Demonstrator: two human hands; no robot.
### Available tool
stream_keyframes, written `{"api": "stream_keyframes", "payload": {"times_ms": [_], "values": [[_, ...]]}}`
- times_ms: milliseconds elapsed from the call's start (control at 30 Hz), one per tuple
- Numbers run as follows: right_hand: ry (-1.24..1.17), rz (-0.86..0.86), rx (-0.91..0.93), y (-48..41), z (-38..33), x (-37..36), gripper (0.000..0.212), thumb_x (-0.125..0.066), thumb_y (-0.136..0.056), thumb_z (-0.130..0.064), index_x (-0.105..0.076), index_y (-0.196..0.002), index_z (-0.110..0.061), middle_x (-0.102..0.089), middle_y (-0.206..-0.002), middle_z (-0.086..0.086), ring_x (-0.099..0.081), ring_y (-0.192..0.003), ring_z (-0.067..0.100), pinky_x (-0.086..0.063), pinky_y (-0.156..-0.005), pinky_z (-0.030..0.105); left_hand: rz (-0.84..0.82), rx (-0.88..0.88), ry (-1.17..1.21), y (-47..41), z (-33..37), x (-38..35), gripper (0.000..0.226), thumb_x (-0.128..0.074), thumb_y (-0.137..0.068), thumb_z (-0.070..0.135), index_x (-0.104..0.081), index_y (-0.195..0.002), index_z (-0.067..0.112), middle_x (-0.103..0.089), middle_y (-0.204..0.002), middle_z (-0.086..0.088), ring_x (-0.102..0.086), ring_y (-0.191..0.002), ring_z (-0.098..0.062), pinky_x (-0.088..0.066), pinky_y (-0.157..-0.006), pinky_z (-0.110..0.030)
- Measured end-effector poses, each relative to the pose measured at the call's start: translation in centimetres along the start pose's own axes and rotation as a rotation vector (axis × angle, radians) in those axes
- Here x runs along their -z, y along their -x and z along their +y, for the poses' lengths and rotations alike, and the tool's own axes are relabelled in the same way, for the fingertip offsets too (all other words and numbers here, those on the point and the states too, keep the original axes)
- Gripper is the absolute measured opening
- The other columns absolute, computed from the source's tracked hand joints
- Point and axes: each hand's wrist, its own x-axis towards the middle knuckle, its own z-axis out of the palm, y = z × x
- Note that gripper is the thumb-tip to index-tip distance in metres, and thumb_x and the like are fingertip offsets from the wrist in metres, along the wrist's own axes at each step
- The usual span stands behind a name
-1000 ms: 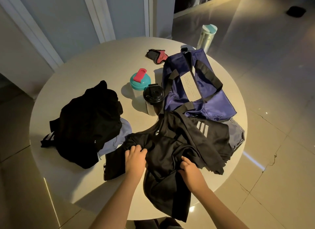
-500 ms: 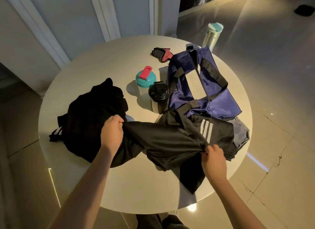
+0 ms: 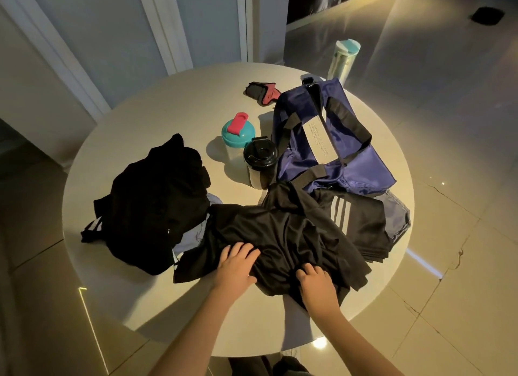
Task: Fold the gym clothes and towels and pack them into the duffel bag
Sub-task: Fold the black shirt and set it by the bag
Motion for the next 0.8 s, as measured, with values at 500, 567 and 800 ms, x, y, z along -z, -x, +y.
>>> {"api": "stream_keyframes", "payload": {"times_ms": [500, 567, 800], "values": [[-1.157, 0.086, -0.353, 0.6, 0.0, 6.0, 0.029, -0.047, -0.098, -0.018, -0.054, -0.071, -0.01, -0.054, -0.07, 0.007, -0.05, -0.068, 0.015, -0.04, -0.066, 0.023, 0.228, 0.146, 0.41, -1.3, 0.3, 2.8, 0.022, -0.038, -0.101, 0.022, -0.058, -0.101, 0.012, -0.06, -0.095, -0.002, -0.053, -0.096, -0.022, -0.034, -0.087, -0.033], [-1.155, 0.082, -0.331, 0.7, 0.4, 6.5, 0.032, -0.048, -0.097, -0.021, -0.049, -0.068, -0.009, -0.047, -0.065, 0.008, -0.044, -0.064, 0.016, -0.035, -0.063, 0.025, 0.194, 0.185, 0.604, -0.1, 0.5, 4.6, 0.019, -0.038, -0.101, 0.023, -0.052, -0.095, 0.013, -0.051, -0.081, 0.001, -0.051, -0.082, -0.02, -0.037, -0.077, -0.032], [-1.062, 0.032, -0.201, 3.2, 1.7, 7.4, 0.04, -0.05, -0.095, -0.028, -0.036, -0.061, -0.014, -0.031, -0.058, 0.005, -0.028, -0.054, 0.01, -0.025, -0.056, 0.026, -0.097, 0.211, 0.883, 5.3, 1.3, 9.3, 0.023, -0.046, -0.098, 0.025, -0.053, -0.077, 0.016, -0.046, -0.068, 0.005, -0.043, -0.063, -0.006, -0.036, -0.065, -0.023]]}}
